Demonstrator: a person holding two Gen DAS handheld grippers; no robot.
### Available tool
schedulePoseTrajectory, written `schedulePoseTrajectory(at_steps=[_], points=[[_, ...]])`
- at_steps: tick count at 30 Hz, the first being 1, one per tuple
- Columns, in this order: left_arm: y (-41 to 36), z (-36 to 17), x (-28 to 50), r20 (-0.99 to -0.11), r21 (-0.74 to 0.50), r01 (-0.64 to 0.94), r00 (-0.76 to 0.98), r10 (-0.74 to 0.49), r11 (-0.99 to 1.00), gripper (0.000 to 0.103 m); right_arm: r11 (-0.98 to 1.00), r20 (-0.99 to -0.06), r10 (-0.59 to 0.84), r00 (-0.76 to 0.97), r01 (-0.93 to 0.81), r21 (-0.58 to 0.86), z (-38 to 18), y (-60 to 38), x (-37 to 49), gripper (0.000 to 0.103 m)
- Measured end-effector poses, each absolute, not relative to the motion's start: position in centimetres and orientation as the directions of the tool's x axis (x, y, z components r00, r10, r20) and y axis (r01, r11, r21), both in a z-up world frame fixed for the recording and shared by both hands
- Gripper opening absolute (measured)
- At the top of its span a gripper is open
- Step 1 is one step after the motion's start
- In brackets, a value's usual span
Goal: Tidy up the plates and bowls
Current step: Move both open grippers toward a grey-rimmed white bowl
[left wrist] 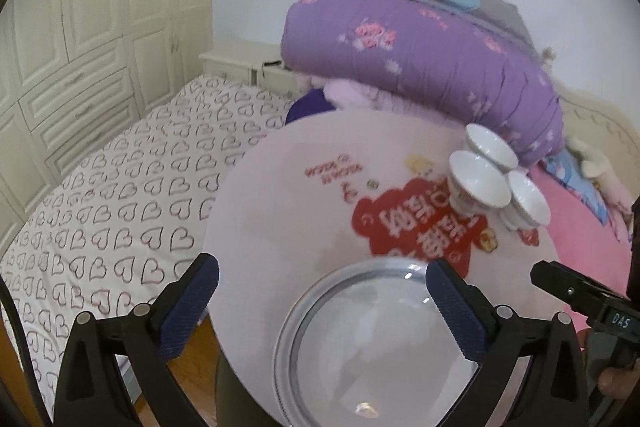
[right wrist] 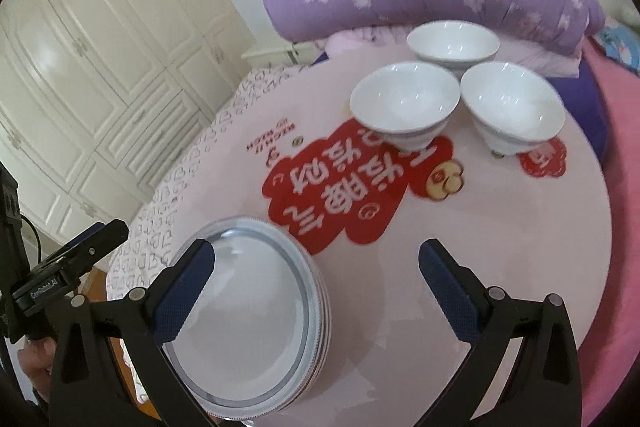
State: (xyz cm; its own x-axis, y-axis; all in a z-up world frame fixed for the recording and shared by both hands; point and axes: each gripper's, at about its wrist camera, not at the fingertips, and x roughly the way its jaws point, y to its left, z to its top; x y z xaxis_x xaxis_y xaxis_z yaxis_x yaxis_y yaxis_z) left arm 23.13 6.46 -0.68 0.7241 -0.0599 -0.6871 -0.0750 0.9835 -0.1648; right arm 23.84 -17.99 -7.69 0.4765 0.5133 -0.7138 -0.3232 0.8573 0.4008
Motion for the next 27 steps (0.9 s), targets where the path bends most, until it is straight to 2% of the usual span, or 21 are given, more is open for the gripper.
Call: schedulePoseTrajectory(at_steps=[9, 17, 24, 27], points=[[5.5, 1.1, 25.9, -0.655, -0.221, -0.024, 0.744, -0.13, 0.975, 0.102, 0.872, -0.67, 0.489, 0.559, -0.291, 0.394, -5.0, -21.1, 25.5, 0.103], [2.5, 0.5, 32.4, -0.68, -0.255, 0.054, 0.7, -0.218, 0.965, 0.102, 0.906, -0.691, 0.4, 0.602, -0.144, 0.399, -5.3, -26.6, 28.9, 0.103], [-0.1, -1.5, 39.0, -0.723, -0.272, 0.091, 0.637, -0.266, 0.958, 0.102, 0.867, -0.701, 0.48, 0.527, -0.162, 0.472, -6.8, -25.6, 31.5, 0.103], [-1.2, -2.4, 41.8, -0.744, -0.271, 0.115, 0.605, -0.284, 0.956, 0.102, 0.846, -0.718, 0.512, 0.472, -0.129, 0.518, -8.5, -24.8, 32.6, 0.098]])
